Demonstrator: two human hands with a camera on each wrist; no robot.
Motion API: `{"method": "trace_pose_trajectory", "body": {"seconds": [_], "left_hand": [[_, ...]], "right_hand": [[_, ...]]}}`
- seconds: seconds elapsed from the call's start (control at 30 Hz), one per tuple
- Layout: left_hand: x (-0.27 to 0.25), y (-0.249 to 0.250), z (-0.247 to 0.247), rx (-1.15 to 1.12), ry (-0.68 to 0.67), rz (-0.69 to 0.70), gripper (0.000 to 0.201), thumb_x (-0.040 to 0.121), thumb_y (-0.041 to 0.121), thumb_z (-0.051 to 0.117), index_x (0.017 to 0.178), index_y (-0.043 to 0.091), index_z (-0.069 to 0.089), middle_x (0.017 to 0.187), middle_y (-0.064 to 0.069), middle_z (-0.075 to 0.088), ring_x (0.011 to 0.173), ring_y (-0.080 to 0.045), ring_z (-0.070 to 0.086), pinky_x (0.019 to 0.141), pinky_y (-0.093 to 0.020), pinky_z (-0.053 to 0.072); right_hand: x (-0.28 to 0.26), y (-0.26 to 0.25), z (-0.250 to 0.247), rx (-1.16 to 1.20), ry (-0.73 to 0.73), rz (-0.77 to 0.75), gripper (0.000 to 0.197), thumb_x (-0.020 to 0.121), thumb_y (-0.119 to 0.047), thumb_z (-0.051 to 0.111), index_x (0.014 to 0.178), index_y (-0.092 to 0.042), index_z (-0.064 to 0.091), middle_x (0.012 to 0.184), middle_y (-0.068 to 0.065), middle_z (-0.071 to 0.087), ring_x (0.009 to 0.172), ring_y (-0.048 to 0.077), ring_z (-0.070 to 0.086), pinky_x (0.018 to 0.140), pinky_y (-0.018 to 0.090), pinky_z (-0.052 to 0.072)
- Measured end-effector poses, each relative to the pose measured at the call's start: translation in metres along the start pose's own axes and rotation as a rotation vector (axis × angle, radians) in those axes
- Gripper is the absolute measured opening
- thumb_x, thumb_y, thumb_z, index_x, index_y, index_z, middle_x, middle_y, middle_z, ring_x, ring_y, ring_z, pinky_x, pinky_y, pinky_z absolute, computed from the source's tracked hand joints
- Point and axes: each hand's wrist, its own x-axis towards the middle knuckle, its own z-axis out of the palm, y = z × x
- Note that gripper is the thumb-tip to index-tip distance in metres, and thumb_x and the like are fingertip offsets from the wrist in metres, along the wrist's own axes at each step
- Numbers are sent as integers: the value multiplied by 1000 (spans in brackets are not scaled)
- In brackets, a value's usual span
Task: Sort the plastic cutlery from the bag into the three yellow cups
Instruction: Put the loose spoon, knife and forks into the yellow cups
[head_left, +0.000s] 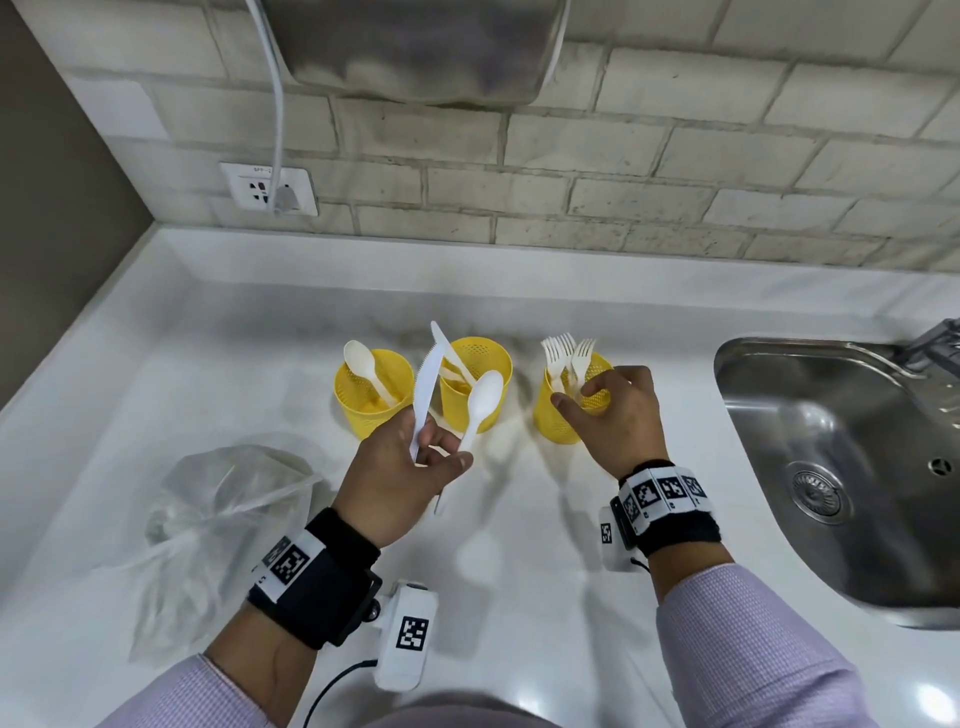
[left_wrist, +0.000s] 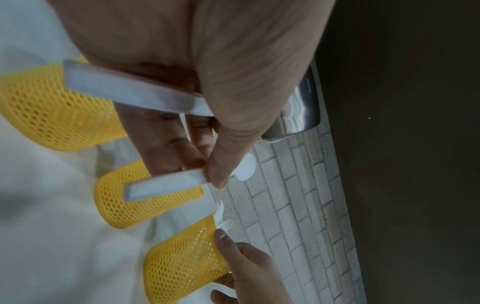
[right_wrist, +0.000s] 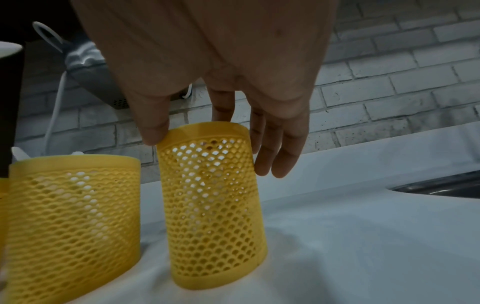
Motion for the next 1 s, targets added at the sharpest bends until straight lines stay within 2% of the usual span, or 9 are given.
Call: {"method": "trace_pose_trajectory", "body": {"seconds": [0.17, 0.33, 0.43, 0.53, 0.63, 0.77, 0.87, 0.93, 1.0], "left_hand": [[-1, 3, 2, -16, -2, 7, 45, 83, 16, 81, 78, 15, 37, 88, -3, 71, 79, -38, 65, 75, -58, 55], [-2, 4, 2, 16, 21, 18, 45, 85, 13, 81, 77, 14, 37, 88, -3, 71, 71, -25, 64, 72, -48, 55], [-2, 5, 3, 18, 27, 37, 44, 85, 12, 80, 75, 17, 38, 87, -3, 70, 67, -17, 61, 69, -42, 53], [-5, 11, 5, 5, 10, 92, 42, 86, 8, 78, 73, 35, 49, 80, -5, 62, 66, -16, 59, 64, -30, 52], [-9, 20, 7, 8, 20, 144, 33, 86, -3, 73, 78, 22, 52, 70, 9, 48, 62, -4, 50, 62, -12, 44], [-11, 23, 7, 92, 30, 196, 39, 83, -8, 70, 80, 25, 50, 65, 21, 50, 63, -2, 49, 62, -8, 41], [-12, 23, 7, 100, 29, 217, 33, 82, -10, 70, 92, 19, 58, 70, 13, 53, 65, -3, 50, 62, -8, 42], [-14, 24, 7, 92, 20, 236, 31, 83, -11, 69, 100, 13, 60, 76, 1, 59, 68, -4, 54, 64, -10, 45], [-14, 24, 8, 82, 20, 241, 30, 83, -10, 71, 93, 15, 57, 75, 0, 58, 67, -3, 55, 63, -10, 45]], "right_hand": [[-13, -3, -4, -23, 17, -25, 49, 79, -44, 84, 114, -19, 62, 138, 8, 41, 125, 34, 48, 102, 38, 42], [-32, -57, -18, 71, 318, -253, 40, 80, -42, 75, 113, -21, 66, 132, 10, 43, 116, 34, 44, 104, 33, 32], [-49, -96, -16, 137, 247, -372, 32, 82, -47, 69, 107, -27, 72, 130, 6, 44, 119, 29, 41, 105, 32, 32], [-60, -118, -2, 118, 155, -409, 33, 83, -53, 67, 105, -30, 76, 133, 5, 47, 127, 31, 38, 107, 31, 30], [-64, -126, 11, 108, 83, -383, 39, 82, -59, 63, 102, -30, 79, 137, 5, 48, 132, 31, 35, 110, 29, 27], [-67, -132, 19, 143, 46, -353, 36, 81, -59, 64, 94, -29, 80, 140, 2, 49, 135, 29, 31, 113, 32, 28], [-68, -137, 22, 232, 24, -320, 24, 82, -52, 69, 83, -30, 79, 138, -3, 52, 133, 24, 31, 110, 42, 35], [-67, -139, 22, 301, 0, -306, 13, 84, -41, 77, 76, -31, 75, 136, -6, 52, 131, 22, 32, 107, 36, 33], [-64, -140, 21, 351, -34, -286, 15, 85, -35, 79, 72, -31, 71, 134, -9, 53, 131, 22, 35, 103, 29, 30]]}}
